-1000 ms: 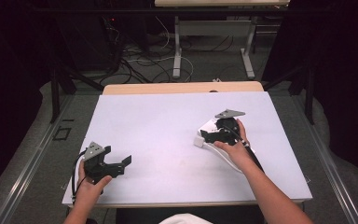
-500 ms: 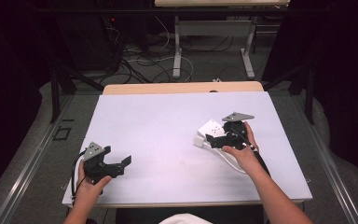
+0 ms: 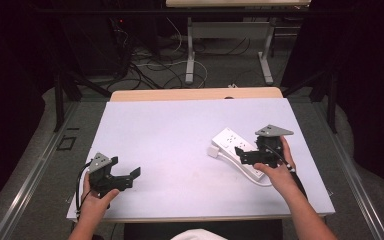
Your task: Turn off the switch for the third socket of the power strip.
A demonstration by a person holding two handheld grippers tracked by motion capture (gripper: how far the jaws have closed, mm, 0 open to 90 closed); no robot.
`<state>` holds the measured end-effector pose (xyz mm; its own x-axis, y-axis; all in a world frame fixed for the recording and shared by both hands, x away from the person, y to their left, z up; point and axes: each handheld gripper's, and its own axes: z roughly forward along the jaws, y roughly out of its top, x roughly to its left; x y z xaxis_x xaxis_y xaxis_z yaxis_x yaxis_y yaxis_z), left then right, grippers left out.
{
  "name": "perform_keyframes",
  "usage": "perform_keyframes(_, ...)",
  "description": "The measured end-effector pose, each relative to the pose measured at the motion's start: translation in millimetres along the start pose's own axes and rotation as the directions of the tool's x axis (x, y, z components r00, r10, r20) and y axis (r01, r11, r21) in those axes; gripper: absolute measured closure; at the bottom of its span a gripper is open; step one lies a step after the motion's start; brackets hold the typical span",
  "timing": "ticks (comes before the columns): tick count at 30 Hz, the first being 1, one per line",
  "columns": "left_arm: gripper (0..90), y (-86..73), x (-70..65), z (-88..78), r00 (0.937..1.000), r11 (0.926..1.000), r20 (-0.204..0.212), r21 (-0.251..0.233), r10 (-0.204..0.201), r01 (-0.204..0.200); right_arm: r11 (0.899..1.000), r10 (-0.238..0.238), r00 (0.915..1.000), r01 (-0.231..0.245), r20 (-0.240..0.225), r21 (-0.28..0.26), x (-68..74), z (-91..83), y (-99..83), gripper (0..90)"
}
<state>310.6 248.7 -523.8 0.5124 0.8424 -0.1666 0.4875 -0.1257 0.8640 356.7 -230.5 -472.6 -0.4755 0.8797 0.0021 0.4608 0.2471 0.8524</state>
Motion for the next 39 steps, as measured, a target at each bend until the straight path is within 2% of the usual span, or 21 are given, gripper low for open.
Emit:
perform_keyframes(7,1.1,0.3,0.4,-0.9,1.0,1.0,-0.001,-0.003,-0.003,0.003,0.999,0.052,0.9981,-0.052,0.032,-0.004,-18.1,-20.7,-14.4,0.0)
perform_keyframes(14,0.7,0.4,0.1,-1.0,1.0,1.0,-0.004,-0.008,-0.002,0.002,0.994,0.105,0.9921,-0.106,0.069,0.006,-31.5,-30.2,-32.4,0.0)
perform_keyframes(18,0.6,0.3,0.4,-1.4,1.0,0.9999,-0.006,-0.01,-0.008,0.008,0.994,0.109,0.9894,-0.11,0.097,0.002,-36.4,-33.5,-40.7,0.0)
perform_keyframes(23,0.6,0.2,1.0,-1.6,0.9999,0.9999,-0.009,-0.011,-0.006,0.006,0.991,0.133,0.9849,-0.134,0.111,-0.003,-40.3,-38.0,-49.5,0.0)
perform_keyframes(28,0.6,0.1,1.3,-2.1,0.9999,0.9999,-0.012,-0.01,-0.009,0.009,0.99,0.136,0.9828,-0.138,0.125,0.007,-46.2,-42.5,-58.4,0.0)
perform_keyframes(32,0.6,0.0,1.4,-2.3,0.9998,0.9999,-0.015,-0.01,-0.009,0.009,0.99,0.139,0.9783,-0.143,0.153,0.016,-52.3,-46.5,-68.5,0.0)
perform_keyframes(37,0.6,0.0,1.1,-2.2,0.9998,1.0,-0.019,-0.006,-0.006,0.006,0.985,0.169,0.9674,-0.17,0.189,-0.011,-60.1,-50.6,-79.2,0.0)
perform_keyframes(39,0.6,0.1,1.0,-2.3,0.9998,1.0,-0.02,-0.004,-0.003,0.003,0.988,0.154,0.965,-0.156,0.212,-0.01,-62.9,-50.9,-83.6,0.0)
